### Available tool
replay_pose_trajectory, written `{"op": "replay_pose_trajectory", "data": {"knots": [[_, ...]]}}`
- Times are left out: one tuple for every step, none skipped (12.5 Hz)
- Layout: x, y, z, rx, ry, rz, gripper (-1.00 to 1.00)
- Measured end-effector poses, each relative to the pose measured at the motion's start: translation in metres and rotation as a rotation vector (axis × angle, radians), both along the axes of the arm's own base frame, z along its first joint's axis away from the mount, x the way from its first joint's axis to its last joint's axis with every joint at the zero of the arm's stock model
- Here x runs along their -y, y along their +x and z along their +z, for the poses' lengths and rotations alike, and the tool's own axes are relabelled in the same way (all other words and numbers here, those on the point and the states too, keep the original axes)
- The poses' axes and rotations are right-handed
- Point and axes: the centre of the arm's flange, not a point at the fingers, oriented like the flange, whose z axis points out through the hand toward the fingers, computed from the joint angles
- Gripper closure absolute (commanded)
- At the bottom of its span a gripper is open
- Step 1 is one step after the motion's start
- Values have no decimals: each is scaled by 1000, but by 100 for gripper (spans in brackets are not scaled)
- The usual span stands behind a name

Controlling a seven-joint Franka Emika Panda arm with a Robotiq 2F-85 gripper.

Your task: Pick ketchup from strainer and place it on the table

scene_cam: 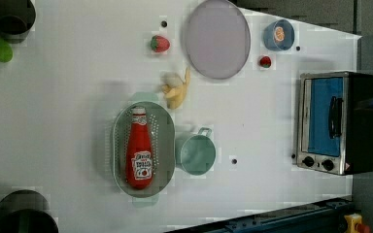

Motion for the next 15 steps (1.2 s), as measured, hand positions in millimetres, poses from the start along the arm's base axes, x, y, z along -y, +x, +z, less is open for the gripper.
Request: {"op": "replay_pose_trajectory", "data": {"knots": [[-34,3,-16,-26,-3,64,-100],[-70,3,-34,-52,-1,132,-100],[-106,0,-52,-68,-1,200,-100],[-142,-7,-70,-89,5,266,-100],[-175,-17,-83,-96,13,332,-100],[-205,-29,-94,-105,17,394,-100],[-231,-46,-105,-117,11,449,-100],[-253,-61,-114,-103,14,497,-100],[-273,-73,-121,-75,26,540,-100],[-293,-83,-129,-54,52,580,-100],[-309,-88,-138,-19,86,609,-100],[-319,-91,-153,14,112,631,-100],[-325,-92,-172,41,123,652,-100],[-325,-91,-195,60,125,671,-100],[-318,-92,-223,50,120,676,-100]]}}
